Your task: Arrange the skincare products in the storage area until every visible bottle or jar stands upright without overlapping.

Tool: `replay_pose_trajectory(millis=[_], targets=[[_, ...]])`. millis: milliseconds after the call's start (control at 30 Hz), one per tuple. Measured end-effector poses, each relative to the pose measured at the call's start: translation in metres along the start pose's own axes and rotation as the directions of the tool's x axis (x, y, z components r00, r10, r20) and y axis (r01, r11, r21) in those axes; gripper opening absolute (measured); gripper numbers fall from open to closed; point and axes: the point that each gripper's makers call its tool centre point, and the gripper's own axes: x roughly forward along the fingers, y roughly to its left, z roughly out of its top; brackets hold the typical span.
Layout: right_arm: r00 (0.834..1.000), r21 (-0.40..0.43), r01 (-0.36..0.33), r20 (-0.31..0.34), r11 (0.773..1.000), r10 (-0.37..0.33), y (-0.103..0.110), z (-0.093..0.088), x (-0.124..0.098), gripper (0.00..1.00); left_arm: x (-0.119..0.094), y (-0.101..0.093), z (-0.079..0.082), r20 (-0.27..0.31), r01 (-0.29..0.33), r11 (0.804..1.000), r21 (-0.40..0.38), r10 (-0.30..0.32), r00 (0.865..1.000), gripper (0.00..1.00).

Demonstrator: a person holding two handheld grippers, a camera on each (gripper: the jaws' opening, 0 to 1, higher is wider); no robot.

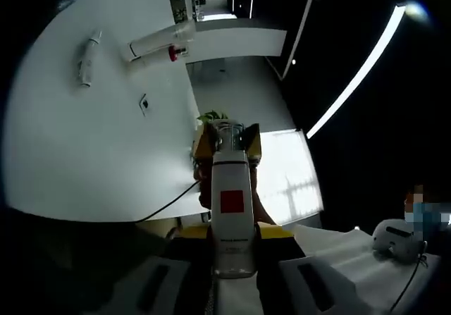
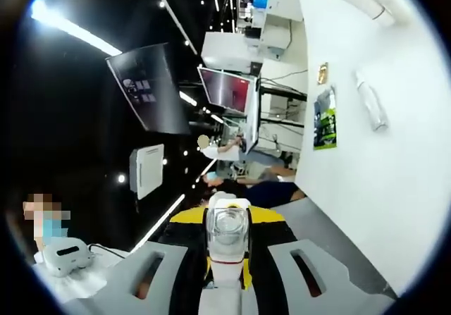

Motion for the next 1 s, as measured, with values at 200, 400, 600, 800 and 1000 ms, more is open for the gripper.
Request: replay_pose_trajectory(millis=[200, 400, 600, 800, 1000], targets=[[0.999, -0.035, 0.028, 0.022, 0.999, -0.027, 0.001, -0.001, 0.012, 0.28, 0.005, 0.001, 0.004, 0.027, 0.025, 1.000, 0.000, -0.025, 0.999, 0.23], [0.996, -0.030, 0.050, 0.078, 0.998, -0.048, -0.007, 0.003, 0.011, 0.31, 0.017, 0.003, 0.002, 0.030, 0.040, 0.999, -0.016, -0.039, 0.999, 0.23], [0.986, -0.049, 0.114, 0.128, 0.992, -0.107, -0.019, 0.004, 0.000, 0.38, 0.019, 0.003, 0.002, 0.039, 0.044, 0.999, -0.025, -0.043, 0.998, 0.23], [0.971, -0.039, 0.149, 0.196, 0.988, -0.139, -0.026, 0.002, -0.013, 0.42, 0.016, 0.013, 0.006, 0.069, -0.003, 1.000, -0.004, 0.004, 0.998, 0.23], [0.962, -0.037, 0.182, 0.211, 0.983, -0.170, -0.031, -0.009, -0.018, 0.42, 0.014, 0.019, 0.010, 0.092, -0.031, 1.000, -0.001, 0.031, 0.995, 0.23]])
